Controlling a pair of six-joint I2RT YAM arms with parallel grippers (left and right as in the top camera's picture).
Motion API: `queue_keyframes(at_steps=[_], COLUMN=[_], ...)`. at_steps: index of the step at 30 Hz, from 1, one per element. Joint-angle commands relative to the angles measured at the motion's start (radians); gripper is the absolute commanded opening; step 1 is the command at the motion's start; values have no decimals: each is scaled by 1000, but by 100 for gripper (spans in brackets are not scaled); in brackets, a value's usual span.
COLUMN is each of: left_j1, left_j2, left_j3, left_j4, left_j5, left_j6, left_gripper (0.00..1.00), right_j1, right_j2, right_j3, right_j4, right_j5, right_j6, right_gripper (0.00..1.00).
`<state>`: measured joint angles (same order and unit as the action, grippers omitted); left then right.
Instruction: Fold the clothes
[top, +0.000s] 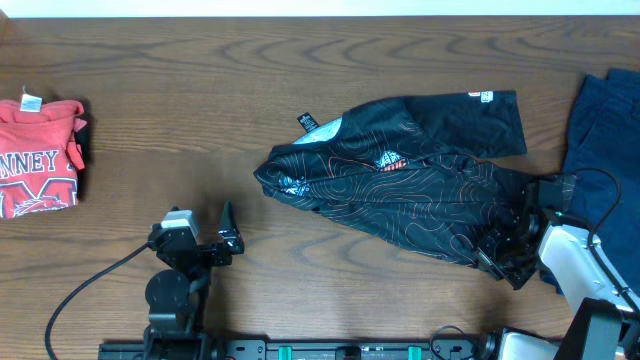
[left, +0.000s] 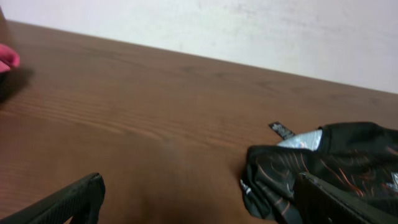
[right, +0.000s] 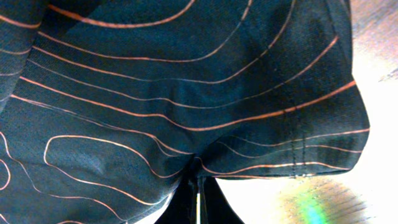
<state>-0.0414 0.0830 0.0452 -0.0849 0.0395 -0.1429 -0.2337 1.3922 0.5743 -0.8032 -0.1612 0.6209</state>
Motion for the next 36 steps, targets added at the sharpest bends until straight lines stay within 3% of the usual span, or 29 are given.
queue_keyframes(at_steps=[1,5,6,7,11,13,21,36], left_j1=[-5,-6,-6,-6,-5,-5,-5,-32], left_j2=[18,19,19,19,47,84,262,644], left_j3=[-19,-19,-19,-19,-19,-19,39,195], left_j4=[-26,-5,0,1,-23,-19,-14,-11], left_j5=[19,77,99,103,93,92,80,163], left_j6=[-29,-32,-32,-31,-37,-40,-50,-54], left_gripper=[98,93,60,40,38,8,6,6], right_j1=[-8,-8,-8,-8,-8,-8,-8,73], right_j2=[23,23,23,23,23,23,23,23], right_j3=[-12,-11,-11,-11,-11,-9,106,543], right_j4=[-14,-27,-27,-27,-25,-26,-122,-235], right_j5=[31,66,68,67,68,73,152,143], right_j6=[-43,-44,-49,-51,-63,-79,-119,-58], right_gripper=[1,1,1,1,1,1,1,1])
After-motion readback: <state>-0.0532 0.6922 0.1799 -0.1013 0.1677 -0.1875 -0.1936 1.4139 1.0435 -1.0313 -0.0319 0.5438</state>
